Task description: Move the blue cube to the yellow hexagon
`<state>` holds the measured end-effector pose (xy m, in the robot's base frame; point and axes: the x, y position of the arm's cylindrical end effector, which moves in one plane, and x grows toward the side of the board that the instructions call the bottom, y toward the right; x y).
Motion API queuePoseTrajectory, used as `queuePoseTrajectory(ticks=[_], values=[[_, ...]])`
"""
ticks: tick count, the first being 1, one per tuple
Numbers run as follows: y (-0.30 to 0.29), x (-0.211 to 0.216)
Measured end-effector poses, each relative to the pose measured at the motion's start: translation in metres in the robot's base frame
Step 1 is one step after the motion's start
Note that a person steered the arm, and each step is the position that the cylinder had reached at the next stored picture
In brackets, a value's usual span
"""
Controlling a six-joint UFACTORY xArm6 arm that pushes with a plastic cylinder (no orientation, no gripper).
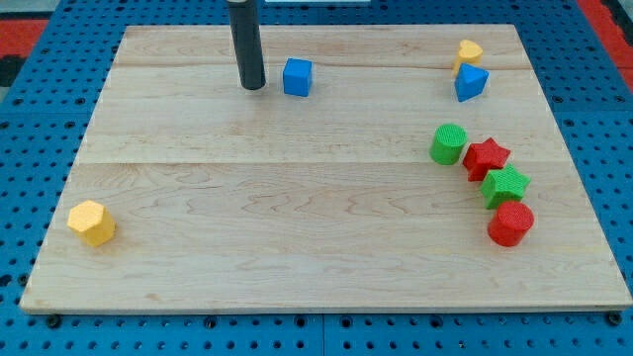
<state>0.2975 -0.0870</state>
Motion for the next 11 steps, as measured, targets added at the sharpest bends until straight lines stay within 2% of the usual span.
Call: queuePoseTrajectory(ticks=[1, 2, 4, 5, 6, 7, 8, 9, 10, 11], values=[[0.025, -0.064], [0.091, -0.066], [0.056, 0.031], [0.040, 0.058], [0.004, 0.111], [-0.080, 0.123], [-0.132, 0.108], [-0.096, 0.044], [-0.161, 0.056], [-0.173, 0.112]])
